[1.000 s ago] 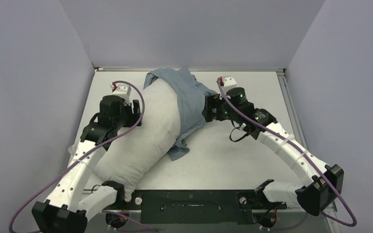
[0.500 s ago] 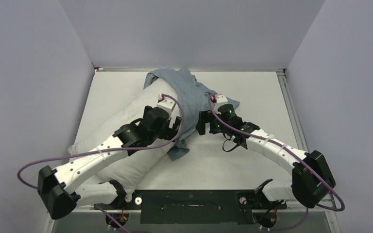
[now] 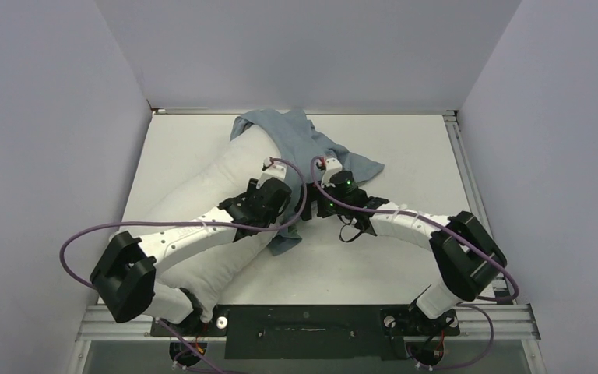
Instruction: Remove the pillowcase from the pillow
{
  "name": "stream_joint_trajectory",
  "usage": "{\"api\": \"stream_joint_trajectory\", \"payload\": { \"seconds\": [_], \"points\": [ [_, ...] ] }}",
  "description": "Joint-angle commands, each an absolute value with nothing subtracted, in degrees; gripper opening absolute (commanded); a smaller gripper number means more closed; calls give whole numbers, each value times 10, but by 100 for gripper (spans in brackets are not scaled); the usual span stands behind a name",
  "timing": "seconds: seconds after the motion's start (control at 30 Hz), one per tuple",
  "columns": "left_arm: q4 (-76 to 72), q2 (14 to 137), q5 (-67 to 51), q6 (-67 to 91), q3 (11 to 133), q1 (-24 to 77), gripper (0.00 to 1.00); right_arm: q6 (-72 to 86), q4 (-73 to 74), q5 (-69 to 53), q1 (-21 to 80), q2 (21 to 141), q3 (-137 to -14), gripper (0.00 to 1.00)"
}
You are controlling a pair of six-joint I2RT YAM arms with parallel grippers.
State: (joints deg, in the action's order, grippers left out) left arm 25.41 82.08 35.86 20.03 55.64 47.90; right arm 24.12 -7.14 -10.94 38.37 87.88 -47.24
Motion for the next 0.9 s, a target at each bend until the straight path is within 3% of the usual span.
{"api": "stream_joint_trajectory", "payload": {
  "seconds": [0.0,0.1,0.23,0.37,0.63,0.87],
  "points": [
    [233,781,319,216,517,471,25,248,-139,-123,398,913,-499,92],
    [244,744,301,214,512,472,0,252,-151,-122,399,934,-503,92],
    [268,690,269,214,517,477,0,250,-153,-108,396,950,-512,100],
    [304,631,248,215,529,477,0,251,-149,-106,379,949,-512,76],
    [361,559,208,218,541,474,0,254,-149,-112,340,902,-499,7],
    [418,520,231,198,543,446,0,290,-77,-90,202,823,-476,5]
  ]
}}
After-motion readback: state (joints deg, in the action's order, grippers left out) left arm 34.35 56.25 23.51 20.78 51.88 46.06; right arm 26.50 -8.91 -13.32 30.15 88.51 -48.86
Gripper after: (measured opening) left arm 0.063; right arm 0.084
